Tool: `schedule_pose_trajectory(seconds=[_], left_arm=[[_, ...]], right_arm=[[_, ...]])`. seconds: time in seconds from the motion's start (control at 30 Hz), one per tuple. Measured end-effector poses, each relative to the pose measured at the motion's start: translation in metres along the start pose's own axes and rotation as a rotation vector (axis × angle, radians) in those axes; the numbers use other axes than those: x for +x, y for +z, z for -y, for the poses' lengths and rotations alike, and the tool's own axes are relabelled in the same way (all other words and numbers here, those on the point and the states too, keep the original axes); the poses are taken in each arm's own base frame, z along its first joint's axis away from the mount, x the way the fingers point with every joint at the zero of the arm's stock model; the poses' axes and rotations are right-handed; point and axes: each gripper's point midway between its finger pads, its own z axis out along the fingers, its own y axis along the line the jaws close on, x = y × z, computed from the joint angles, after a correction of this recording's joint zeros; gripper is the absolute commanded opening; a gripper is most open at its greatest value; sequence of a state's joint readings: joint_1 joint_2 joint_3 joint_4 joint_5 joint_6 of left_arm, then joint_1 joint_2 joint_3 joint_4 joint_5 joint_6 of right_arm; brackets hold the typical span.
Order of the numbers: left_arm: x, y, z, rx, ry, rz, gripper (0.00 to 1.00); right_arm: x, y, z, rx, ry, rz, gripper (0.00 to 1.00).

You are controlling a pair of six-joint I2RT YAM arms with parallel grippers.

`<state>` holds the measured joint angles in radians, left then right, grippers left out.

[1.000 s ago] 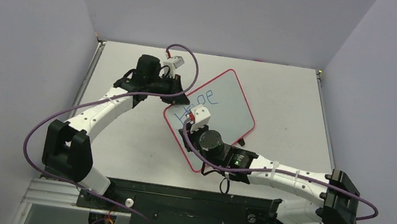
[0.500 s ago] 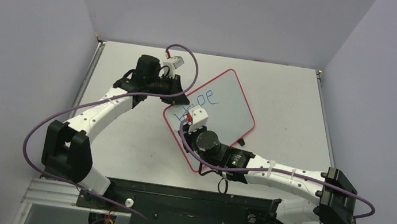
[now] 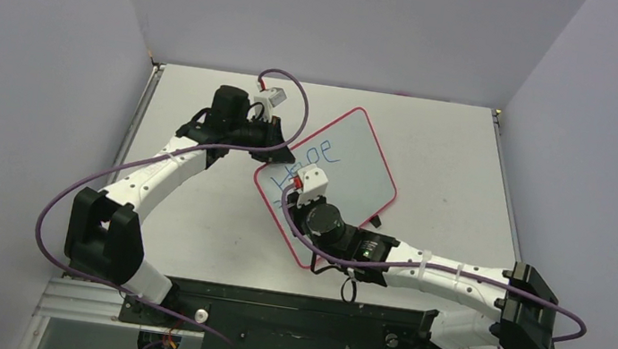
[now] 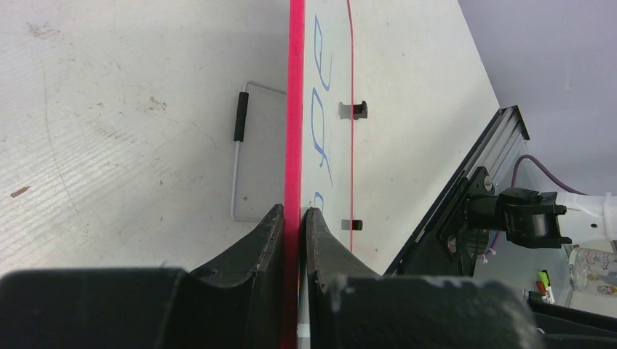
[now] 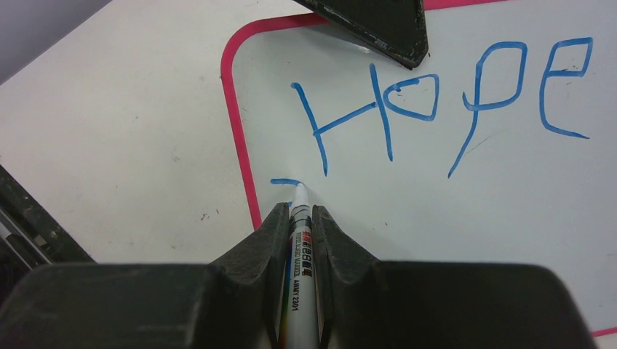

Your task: Write a sentence on the whiteboard

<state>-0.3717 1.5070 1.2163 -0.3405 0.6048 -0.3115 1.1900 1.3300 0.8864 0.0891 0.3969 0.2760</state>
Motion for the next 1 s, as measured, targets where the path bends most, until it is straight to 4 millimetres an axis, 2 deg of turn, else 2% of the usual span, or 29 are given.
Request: schedule_pose_trajectory(seconds=[0.13, 0.3, 0.57, 1.0], left_arm=[[0.000, 0.000, 0.000, 0.000, 0.001, 0.001, 0.00], [0.000, 0.000, 0.000, 0.000, 0.001, 0.001, 0.00], [0.000, 0.000, 0.000, 0.000, 0.001, 0.001, 0.00], [0.000, 0.000, 0.000, -0.001, 0.003, 0.001, 0.00]], right_arm=[[-0.006, -0.007, 0.003, -0.004, 0.011, 0.020, 0.00], [-0.011, -0.017, 0.015, 0.008, 0.047, 0.053, 0.00], [-0.007, -0.010, 0.026, 0.030, 0.081, 0.046, 0.00], [0.007, 0.001, 0.018, -0.002, 0.078, 0.008, 0.00]])
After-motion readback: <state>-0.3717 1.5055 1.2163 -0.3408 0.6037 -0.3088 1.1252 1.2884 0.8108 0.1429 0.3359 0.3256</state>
